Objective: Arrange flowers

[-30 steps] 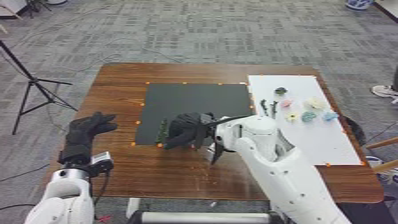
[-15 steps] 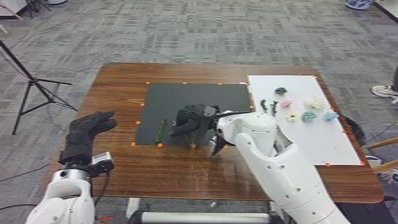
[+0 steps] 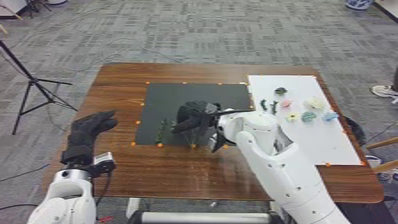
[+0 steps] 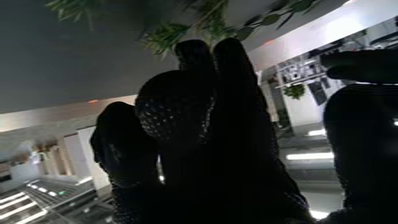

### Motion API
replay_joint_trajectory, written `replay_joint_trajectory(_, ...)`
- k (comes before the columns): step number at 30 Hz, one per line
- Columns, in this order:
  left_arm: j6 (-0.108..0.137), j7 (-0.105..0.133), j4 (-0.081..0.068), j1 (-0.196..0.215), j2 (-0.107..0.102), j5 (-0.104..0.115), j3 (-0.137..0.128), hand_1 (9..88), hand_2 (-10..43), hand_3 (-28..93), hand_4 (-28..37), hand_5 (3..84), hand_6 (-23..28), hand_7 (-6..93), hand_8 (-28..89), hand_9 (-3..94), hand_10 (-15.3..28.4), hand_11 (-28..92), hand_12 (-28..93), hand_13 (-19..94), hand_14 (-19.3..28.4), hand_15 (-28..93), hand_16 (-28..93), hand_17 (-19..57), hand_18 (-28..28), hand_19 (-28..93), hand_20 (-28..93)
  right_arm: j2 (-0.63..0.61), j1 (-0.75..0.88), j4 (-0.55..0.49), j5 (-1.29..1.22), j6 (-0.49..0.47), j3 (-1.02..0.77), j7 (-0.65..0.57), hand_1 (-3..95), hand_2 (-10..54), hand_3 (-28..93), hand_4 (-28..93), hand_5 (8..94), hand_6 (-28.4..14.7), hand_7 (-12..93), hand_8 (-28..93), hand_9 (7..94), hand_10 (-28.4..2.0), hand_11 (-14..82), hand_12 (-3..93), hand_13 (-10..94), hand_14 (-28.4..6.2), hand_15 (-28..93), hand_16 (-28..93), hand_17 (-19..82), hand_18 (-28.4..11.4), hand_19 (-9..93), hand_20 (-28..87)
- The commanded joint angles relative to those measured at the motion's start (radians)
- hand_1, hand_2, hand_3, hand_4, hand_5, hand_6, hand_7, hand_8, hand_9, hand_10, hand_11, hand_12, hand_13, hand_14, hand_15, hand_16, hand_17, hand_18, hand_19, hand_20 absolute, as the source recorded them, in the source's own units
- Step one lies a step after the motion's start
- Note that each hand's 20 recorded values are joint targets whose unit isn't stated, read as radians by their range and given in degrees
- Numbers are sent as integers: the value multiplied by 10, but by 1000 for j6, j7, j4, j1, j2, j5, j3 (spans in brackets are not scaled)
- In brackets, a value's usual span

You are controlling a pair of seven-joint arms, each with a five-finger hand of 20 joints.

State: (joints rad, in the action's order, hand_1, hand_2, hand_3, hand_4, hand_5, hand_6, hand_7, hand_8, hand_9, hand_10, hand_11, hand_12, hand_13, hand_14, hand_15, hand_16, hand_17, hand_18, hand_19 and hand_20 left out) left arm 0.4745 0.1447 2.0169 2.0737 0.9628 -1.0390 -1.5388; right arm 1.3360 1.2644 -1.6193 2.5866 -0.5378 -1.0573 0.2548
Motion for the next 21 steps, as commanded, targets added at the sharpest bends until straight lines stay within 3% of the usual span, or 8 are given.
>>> replay_joint_trajectory(1,2,-1,1,-2,9,2,2,294,116,663,-214,565,50,153,-71,556,143,272,146,440,183,262,-34,91,121,105,177,4,-21,-5,-3,6,-10,-11,169,119,625,-142,645,-27,142,-79,670,-138,87,105,828,-103,636,300,524,-225,932,622)
replay_joint_trajectory(5,6,4,4,7,11,3,-1,298,115,657,-208,556,53,150,-67,541,141,281,142,432,176,261,-38,91,120,102,176,-19,-13,-57,-75,7,-9,-21,164,116,637,-147,644,-28,142,-79,671,-138,88,106,828,-103,635,301,523,-225,932,622)
replay_joint_trajectory(10,12,8,6,16,12,5,-4,311,118,639,-201,550,55,151,-67,535,139,291,133,430,175,261,-41,91,120,99,176,-73,23,-198,-280,109,-42,-68,166,112,647,-151,655,-29,150,-78,681,-139,91,109,828,-104,631,302,520,-226,932,620)
replay_joint_trajectory(11,17,11,1,9,11,3,1,314,119,636,-200,550,55,151,-67,535,139,292,132,431,175,262,-42,92,120,98,176,-92,33,-228,-320,149,-56,-83,176,109,648,-155,657,-29,155,-80,687,-139,94,113,823,-106,615,304,508,-225,932,597)
replay_joint_trajectory(13,21,14,3,18,15,3,-14,317,120,632,-197,552,53,160,-68,539,139,296,131,434,177,263,-41,92,120,99,177,-136,56,-285,-371,222,-89,-110,193,99,648,-154,661,-29,163,-81,691,-140,98,119,808,-111,582,309,481,-226,927,541)
replay_joint_trajectory(15,42,29,7,31,14,16,-28,318,120,632,-197,557,53,167,-73,544,140,296,130,439,180,264,-41,93,120,98,177,-198,91,-336,-385,312,-125,-140,217,76,656,-150,665,-30,172,-80,691,-143,106,127,768,-121,530,302,424,-228,882,487)
replay_joint_trajectory(18,63,42,9,38,18,24,-49,310,126,644,-211,567,50,174,-79,556,145,289,131,442,183,269,-38,94,121,99,179,-280,164,-385,-375,409,-211,-196,246,40,668,-148,662,-26,179,-80,688,-144,112,137,718,-140,496,292,368,-227,818,474)
replay_joint_trajectory(21,78,58,21,60,16,35,-74,292,149,663,-242,575,46,176,-80,564,147,284,135,446,185,271,-36,95,120,99,180,-337,262,-419,-390,470,-297,-289,278,-32,695,-146,641,-22,179,-82,680,-143,114,146,683,-141,471,284,333,-226,766,479)
